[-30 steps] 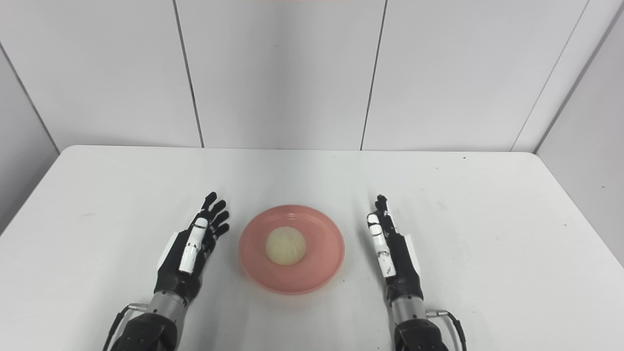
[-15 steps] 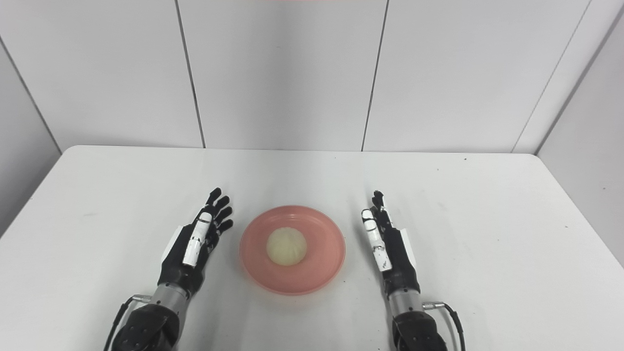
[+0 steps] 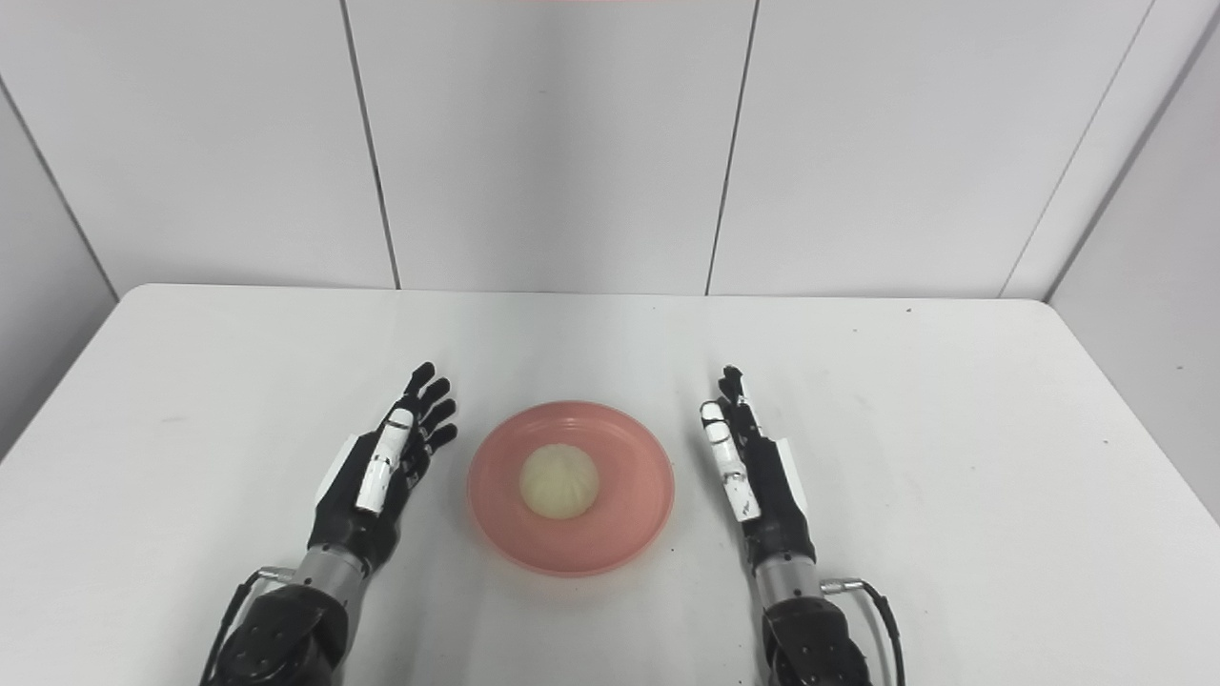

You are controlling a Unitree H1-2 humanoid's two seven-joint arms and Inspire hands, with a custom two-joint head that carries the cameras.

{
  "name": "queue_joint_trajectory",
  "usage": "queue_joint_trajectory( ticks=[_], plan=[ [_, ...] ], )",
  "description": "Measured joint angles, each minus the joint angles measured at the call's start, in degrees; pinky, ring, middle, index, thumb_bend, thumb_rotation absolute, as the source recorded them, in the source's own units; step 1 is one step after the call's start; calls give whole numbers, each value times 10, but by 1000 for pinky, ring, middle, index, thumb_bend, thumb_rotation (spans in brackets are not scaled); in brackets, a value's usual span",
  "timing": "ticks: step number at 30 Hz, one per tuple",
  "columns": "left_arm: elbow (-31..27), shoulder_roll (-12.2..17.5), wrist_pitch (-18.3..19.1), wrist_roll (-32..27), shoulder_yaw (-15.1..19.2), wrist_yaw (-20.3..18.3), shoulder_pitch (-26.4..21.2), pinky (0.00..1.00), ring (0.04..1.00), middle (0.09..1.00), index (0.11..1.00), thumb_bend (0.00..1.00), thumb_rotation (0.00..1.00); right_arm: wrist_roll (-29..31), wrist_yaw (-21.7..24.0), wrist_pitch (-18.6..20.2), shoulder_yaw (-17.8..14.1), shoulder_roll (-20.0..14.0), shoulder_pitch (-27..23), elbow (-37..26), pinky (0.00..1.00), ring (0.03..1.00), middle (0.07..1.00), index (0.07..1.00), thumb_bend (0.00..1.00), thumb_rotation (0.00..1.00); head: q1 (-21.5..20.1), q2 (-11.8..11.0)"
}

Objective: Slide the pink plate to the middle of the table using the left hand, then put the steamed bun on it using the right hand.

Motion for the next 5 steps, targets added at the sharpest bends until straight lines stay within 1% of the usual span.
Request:
queue_joint_trajectory(
  ticks=[5],
  plan=[
    [0,-3,0,0,-1,0,1,974,966,981,984,336,1000,1,0,0,3,-2,2,-2,943,958,976,983,243,1000,4,-4]
  ],
)
